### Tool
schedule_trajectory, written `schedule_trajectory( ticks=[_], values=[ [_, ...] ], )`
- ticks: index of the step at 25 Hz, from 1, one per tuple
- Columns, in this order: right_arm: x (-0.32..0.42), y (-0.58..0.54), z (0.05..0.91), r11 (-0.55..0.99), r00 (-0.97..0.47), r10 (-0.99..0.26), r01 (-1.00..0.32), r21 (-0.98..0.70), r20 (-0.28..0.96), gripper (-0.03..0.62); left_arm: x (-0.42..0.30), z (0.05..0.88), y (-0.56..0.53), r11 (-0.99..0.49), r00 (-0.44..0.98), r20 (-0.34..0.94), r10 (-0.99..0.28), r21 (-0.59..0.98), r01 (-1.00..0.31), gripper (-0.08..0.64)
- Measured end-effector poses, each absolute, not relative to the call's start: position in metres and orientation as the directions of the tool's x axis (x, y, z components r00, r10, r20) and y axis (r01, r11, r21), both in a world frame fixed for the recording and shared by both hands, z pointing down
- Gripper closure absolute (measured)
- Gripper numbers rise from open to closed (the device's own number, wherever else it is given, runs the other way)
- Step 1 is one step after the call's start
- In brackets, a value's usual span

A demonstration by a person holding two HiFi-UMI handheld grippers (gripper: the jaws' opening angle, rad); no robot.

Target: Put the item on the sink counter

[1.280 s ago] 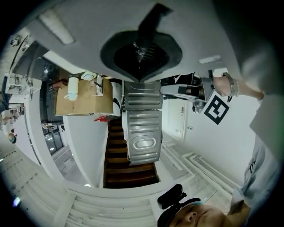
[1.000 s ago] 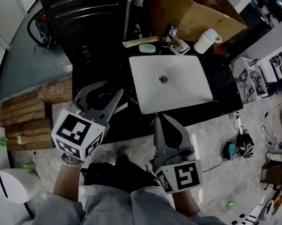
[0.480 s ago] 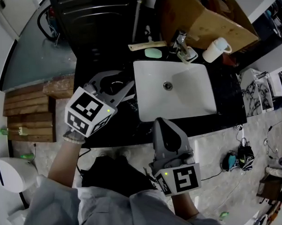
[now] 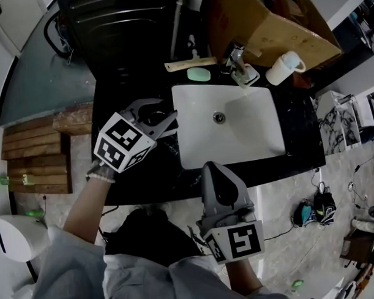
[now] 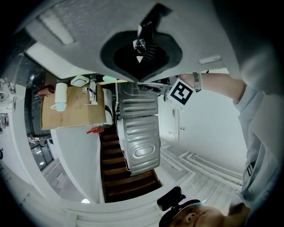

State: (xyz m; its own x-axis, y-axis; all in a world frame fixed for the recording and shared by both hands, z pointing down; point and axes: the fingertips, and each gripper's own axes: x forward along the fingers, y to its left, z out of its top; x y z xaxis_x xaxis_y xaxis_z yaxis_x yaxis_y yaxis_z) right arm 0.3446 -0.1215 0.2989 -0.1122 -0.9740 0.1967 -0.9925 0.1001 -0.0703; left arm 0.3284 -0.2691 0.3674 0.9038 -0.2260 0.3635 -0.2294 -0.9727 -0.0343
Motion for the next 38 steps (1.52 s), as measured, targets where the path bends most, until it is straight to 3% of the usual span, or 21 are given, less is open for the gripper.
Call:
schedule_trajectory(
  ticks=[19, 21, 26, 38],
  values=[
    [0.324, -0.141, 0.312, 0.109, -0.125, -0.96, -0.991, -0.077, 0.249, 0.595, 0.333, 0.393, -0.28, -0.988, 0.942, 0.303, -0.145, 0.012, -0.156, 0.467],
    [0.321, -0.141, 0.313, 0.106, -0.122, -0.959, -0.991, -0.078, 0.255, 0.595, 0.332, 0.393, -0.283, -0.985, 0.943, 0.298, -0.151, 0.032, -0.168, 0.435],
    [0.319, -0.14, 0.314, 0.095, -0.111, -0.959, -0.993, -0.073, 0.261, 0.595, 0.328, 0.398, -0.289, -0.977, 0.941, 0.3, -0.156, 0.09, -0.191, 0.28],
    [0.302, -0.144, 0.31, 0.089, -0.101, -0.962, -0.994, -0.061, 0.254, 0.595, 0.303, 0.404, -0.279, -0.981, 0.933, 0.328, -0.148, 0.071, -0.18, 0.258]
  ],
)
